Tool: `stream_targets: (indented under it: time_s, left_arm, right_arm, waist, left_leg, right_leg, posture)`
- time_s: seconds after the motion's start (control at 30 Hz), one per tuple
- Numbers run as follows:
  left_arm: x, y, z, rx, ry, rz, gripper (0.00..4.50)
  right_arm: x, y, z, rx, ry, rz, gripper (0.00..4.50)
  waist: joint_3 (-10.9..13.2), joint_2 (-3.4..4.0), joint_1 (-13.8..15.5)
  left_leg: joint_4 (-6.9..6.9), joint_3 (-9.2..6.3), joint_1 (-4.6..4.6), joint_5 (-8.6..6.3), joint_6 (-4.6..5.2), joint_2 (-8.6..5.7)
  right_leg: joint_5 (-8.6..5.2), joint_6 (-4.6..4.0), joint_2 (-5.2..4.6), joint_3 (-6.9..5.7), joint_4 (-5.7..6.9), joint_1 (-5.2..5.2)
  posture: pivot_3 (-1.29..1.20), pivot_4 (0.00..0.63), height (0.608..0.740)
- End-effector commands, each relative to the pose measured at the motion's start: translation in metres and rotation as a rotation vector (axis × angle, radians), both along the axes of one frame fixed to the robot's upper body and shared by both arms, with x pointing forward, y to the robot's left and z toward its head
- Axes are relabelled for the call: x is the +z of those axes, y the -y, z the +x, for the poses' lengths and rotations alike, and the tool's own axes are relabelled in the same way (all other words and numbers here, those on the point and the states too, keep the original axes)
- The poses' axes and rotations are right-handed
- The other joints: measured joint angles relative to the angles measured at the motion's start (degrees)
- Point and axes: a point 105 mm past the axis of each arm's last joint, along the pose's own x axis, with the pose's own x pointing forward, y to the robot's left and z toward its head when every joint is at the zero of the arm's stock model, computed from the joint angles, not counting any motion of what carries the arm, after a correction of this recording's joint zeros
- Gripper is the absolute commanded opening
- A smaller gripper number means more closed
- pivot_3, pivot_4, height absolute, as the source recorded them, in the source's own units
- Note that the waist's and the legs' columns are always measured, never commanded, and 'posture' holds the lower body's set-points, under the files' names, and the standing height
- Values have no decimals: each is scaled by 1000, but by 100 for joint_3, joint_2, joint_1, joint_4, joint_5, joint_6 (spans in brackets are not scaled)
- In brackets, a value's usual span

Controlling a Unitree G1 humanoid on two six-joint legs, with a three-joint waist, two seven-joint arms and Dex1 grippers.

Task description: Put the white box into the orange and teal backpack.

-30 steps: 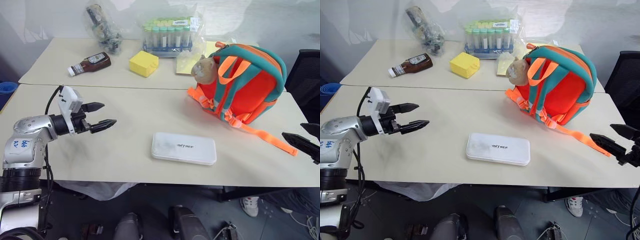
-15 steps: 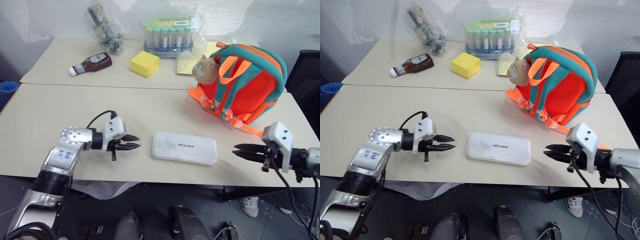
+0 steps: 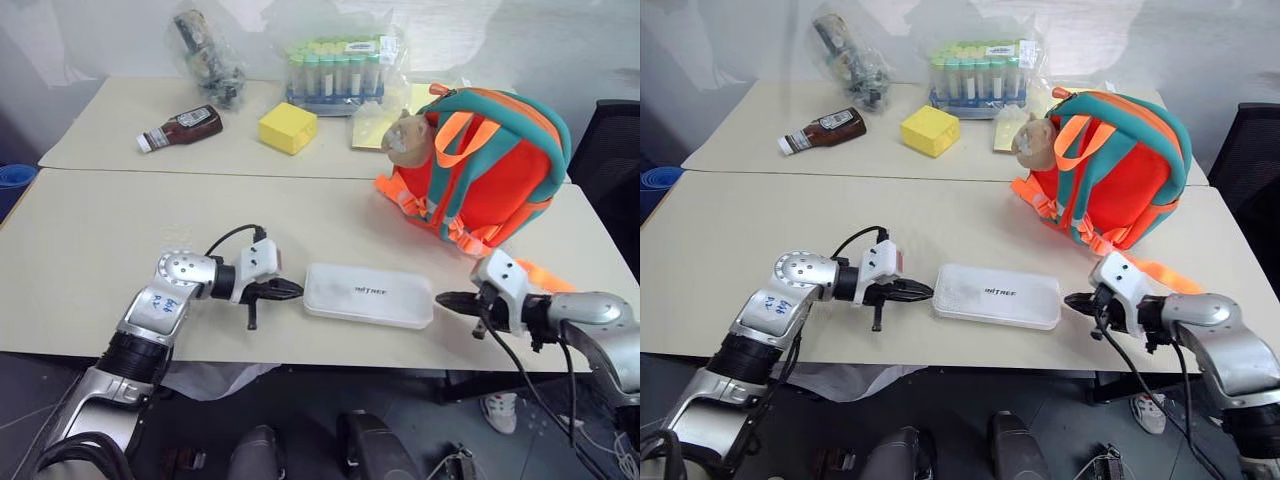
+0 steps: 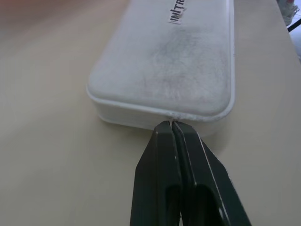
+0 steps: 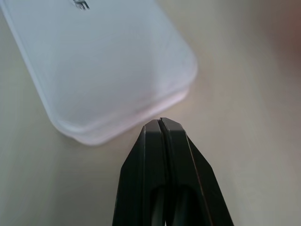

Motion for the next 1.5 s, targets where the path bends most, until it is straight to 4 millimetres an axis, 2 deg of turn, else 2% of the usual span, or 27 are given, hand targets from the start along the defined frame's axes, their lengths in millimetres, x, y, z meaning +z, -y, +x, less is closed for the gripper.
stream_targets:
  time_s: [0.03,0.17,0.3,0.33,0.43,0.53,0.63,0.8,0.97,1.17,1.33,1.5]
  left_arm:
    - [14,15,-5,-37,6,-68,33]
    - [10,17,-4,-21,-2,-57,33]
    - [6,1,0,28,-34,-27,33]
    - [6,-6,2,60,-73,-25,218]
    - [7,-23,1,145,-270,-62,934]
    - [15,-29,-5,187,-503,-143,1869]
    - [27,-26,-11,167,-606,-209,2846]
    - [25,-19,4,335,-798,-244,4415]
    - [10,-11,2,370,-897,-191,4466]
    - [0,17,2,359,-953,-170,4466]
    - [-5,46,9,359,-990,-241,4466]
    - [-3,57,10,358,-1038,-287,4466]
  right_arm:
    - [9,-6,6,-4,43,3,0]
    - [10,-4,11,-38,67,-15,0]
    - [10,-2,12,-50,74,-27,0]
    - [11,0,11,-50,73,-35,0]
    - [11,5,9,-47,72,-57,0]
    - [9,10,6,-46,68,-69,0]
    - [6,13,2,-45,64,-69,0]
    - [0,14,-1,-39,54,-65,0]
    - [-4,13,0,-32,56,-64,0]
    - [-7,10,2,-27,65,-62,0]
    - [-11,3,2,-15,70,-51,0]
    - [-12,0,2,-16,73,-43,0]
  waist:
    - [0,0,0]
    - [0,0,0]
    - [0,0,-9]
    - [0,0,-12]
    - [0,0,-19]
    - [0,0,-12]
    - [0,0,3]
    - [0,0,11]
    - [0,0,-30]
    - [-1,2,30]
    - [-3,3,121]
    - [-4,4,144]
  left_leg:
    - [1,0,-1,0,0,0]
    - [4,0,-2,0,0,0]
    - [4,0,-2,0,0,2]
    - [4,0,-1,0,-1,2]
    - [4,1,0,0,0,3]
    - [4,-1,-1,0,0,2]
    - [7,-7,-6,-1,0,-3]
    - [18,-9,-8,-1,3,-10]
    - [16,-5,-6,-1,-4,-5]
    - [19,-10,1,3,-10,-5]
    - [19,-9,1,2,-5,-13]
    - [22,-10,1,1,-3,-15]
  right_leg:
    - [0,0,0,0,0,0]
    - [0,0,-1,0,0,0]
    - [0,0,2,0,2,0]
    - [0,0,2,0,2,-1]
    - [0,0,4,0,4,-1]
    - [-1,-1,3,-3,5,-1]
    - [-2,2,5,-11,3,-1]
    - [-2,5,2,-12,8,1]
    - [-3,3,4,-8,11,-2]
    - [-5,-1,1,-9,17,4]
    - [-4,2,-1,-9,13,9]
    - [-3,3,-2,-9,12,10]
  posture:
    - [0,150,740]
    - [0,150,740]
    - [0,150,740]
    - [0,150,740]
    - [0,150,740]
    - [0,150,740]
    - [0,150,740]
    - [0,150,740]
    - [0,150,740]
    - [0,150,740]
    - [0,150,740]
    - [0,150,740]
